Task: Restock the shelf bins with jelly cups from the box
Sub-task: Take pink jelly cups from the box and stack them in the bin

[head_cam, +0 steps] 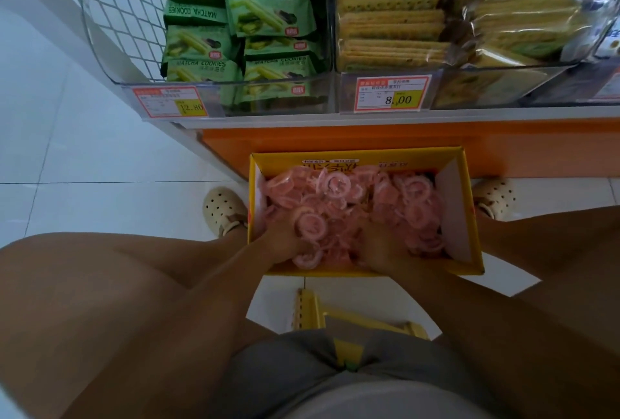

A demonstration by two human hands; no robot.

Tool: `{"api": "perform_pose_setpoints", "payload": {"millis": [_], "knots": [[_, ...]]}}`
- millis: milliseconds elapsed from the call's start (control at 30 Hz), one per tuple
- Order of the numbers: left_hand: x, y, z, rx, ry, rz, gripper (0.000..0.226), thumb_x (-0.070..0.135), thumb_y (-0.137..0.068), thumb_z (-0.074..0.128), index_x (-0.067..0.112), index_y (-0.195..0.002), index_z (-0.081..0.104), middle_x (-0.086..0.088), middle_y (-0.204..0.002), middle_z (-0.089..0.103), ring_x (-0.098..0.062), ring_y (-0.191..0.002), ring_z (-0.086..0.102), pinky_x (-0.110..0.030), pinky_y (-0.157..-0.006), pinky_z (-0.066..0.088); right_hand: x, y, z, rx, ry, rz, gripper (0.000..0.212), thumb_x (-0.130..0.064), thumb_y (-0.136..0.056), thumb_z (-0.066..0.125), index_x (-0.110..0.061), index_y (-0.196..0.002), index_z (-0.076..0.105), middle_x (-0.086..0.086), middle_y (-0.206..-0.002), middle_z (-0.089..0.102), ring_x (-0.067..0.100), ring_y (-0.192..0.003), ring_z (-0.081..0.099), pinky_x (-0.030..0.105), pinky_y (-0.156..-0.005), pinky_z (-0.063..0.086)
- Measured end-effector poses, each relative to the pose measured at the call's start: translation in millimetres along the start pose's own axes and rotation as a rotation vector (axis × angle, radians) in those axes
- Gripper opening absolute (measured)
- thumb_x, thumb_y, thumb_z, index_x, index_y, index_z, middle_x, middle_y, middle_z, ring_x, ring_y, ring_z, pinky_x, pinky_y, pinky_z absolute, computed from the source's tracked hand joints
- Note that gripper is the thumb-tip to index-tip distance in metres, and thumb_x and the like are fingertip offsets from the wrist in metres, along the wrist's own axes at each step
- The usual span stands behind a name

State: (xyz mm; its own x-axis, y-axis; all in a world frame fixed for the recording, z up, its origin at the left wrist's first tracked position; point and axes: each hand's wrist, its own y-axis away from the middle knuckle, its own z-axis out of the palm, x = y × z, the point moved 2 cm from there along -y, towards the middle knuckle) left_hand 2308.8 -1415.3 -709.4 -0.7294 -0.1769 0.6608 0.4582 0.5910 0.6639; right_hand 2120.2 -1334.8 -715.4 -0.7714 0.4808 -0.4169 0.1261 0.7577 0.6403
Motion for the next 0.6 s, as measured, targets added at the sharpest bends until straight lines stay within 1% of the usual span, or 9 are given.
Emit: {"api": "perform_pose_setpoints", "payload": {"millis": [100, 167, 233, 300, 367, 467, 533, 567, 600], "knots": [[3.9, 2.1, 6.6, -0.066, 0.012, -0.008, 0.069, 0.013, -0.079, 0.078, 0.019, -0.138, 0.044, 0.005, -0.13, 0.054, -0.011, -0.118, 0.05, -0.024, -0.094, 0.046, 1.0, -2.2, -1.9, 0.001, -0.331, -0.115, 0.041, -0.011, -0.088, 0.06, -0.017, -0.127, 0.052, 0.0, -0.123, 0.056, 0.024, -0.112, 0.058, 0.036, -0.09, 0.049], [4.1, 4.3, 10.8, -0.104, 0.019, 0.002, 0.065, 0.018, -0.078, 0.078, 0.019, -0.135, 0.048, 0.004, -0.13, 0.057, -0.013, -0.119, 0.054, -0.029, -0.094, 0.051, 4.2, -1.2, -0.5, -0.013, -0.433, -0.181, 0.034, -0.008, -0.09, 0.061, -0.016, -0.123, 0.059, -0.003, -0.123, 0.06, 0.017, -0.112, 0.058, 0.033, -0.096, 0.049], [3.2, 4.0, 14.9, -0.101, 0.006, -0.007, 0.067, 0.03, -0.075, 0.081, 0.024, -0.134, 0.049, 0.005, -0.13, 0.058, -0.016, -0.118, 0.056, -0.039, -0.096, 0.052, -1.1, 3.9, -4.9, -0.041, -0.422, -0.173, 0.026, -0.015, -0.093, 0.06, -0.017, -0.12, 0.062, -0.004, -0.119, 0.063, 0.014, -0.108, 0.059, 0.03, -0.095, 0.048], [7.3, 2.7, 18.9, -0.087, -0.016, -0.006, 0.062, 0.041, -0.082, 0.074, 0.027, -0.136, 0.047, 0.009, -0.128, 0.054, -0.013, -0.115, 0.054, -0.033, -0.095, 0.048, -0.9, 8.1, -6.6, -0.069, -0.394, -0.148, 0.02, -0.012, -0.091, 0.062, -0.016, -0.11, 0.062, -0.006, -0.105, 0.063, 0.013, -0.099, 0.06, 0.019, -0.086, 0.049], [11.8, 2.7, 22.1, -0.075, -0.076, -0.039, 0.05, 0.04, -0.094, 0.058, 0.024, -0.139, 0.043, 0.005, -0.125, 0.052, -0.012, -0.108, 0.048, -0.023, -0.086, 0.038, -5.4, 13.2, -6.3, -0.09, -0.297, -0.183, 0.018, -0.004, -0.09, 0.059, -0.012, -0.107, 0.059, -0.006, -0.098, 0.056, 0.013, -0.091, 0.054, 0.006, -0.071, 0.042], [13.4, -0.7, 26.3, -0.059, -0.139, -0.006, 0.044, 0.038, -0.098, 0.05, 0.02, -0.138, 0.046, -0.007, -0.131, 0.055, -0.019, -0.108, 0.051, -0.022, -0.081, 0.033, -12.3, 18.8, -1.0, -0.049, -0.163, -0.313, 0.027, -0.002, -0.099, 0.043, -0.001, -0.124, 0.054, -0.001, -0.114, 0.048, 0.011, -0.103, 0.044, -0.006, -0.083, 0.028], [15.3, 0.9, 25.1, -0.067, -0.132, -0.01, 0.044, 0.037, -0.097, 0.053, 0.02, -0.137, 0.046, -0.004, -0.127, 0.054, -0.017, -0.107, 0.051, -0.022, -0.077, 0.037, -12.5, 22.2, -3.0, -0.066, -0.251, -0.275, 0.03, -0.003, -0.099, 0.044, -0.001, -0.128, 0.051, 0.006, -0.123, 0.052, 0.021, -0.111, 0.049, 0.011, -0.099, 0.035], [14.7, 1.9, 24.2, -0.079, -0.104, -0.029, 0.044, 0.037, -0.096, 0.055, 0.02, -0.136, 0.048, -0.002, -0.125, 0.054, -0.016, -0.106, 0.051, -0.024, -0.078, 0.041, -11.3, 23.0, -8.0, -0.081, -0.319, -0.214, 0.029, -0.004, -0.097, 0.049, -0.003, -0.125, 0.053, 0.009, -0.123, 0.055, 0.026, -0.112, 0.051, 0.019, -0.096, 0.04], [14.9, 3.5, 23.3, -0.081, -0.082, -0.026, 0.045, 0.037, -0.095, 0.058, 0.02, -0.136, 0.049, -0.002, -0.127, 0.055, -0.017, -0.108, 0.052, -0.026, -0.083, 0.045, -8.6, 22.8, -12.3, -0.047, -0.387, -0.174, 0.026, -0.004, -0.095, 0.053, -0.006, -0.121, 0.056, 0.009, -0.119, 0.057, 0.027, -0.11, 0.053, 0.018, -0.087, 0.042]]}}
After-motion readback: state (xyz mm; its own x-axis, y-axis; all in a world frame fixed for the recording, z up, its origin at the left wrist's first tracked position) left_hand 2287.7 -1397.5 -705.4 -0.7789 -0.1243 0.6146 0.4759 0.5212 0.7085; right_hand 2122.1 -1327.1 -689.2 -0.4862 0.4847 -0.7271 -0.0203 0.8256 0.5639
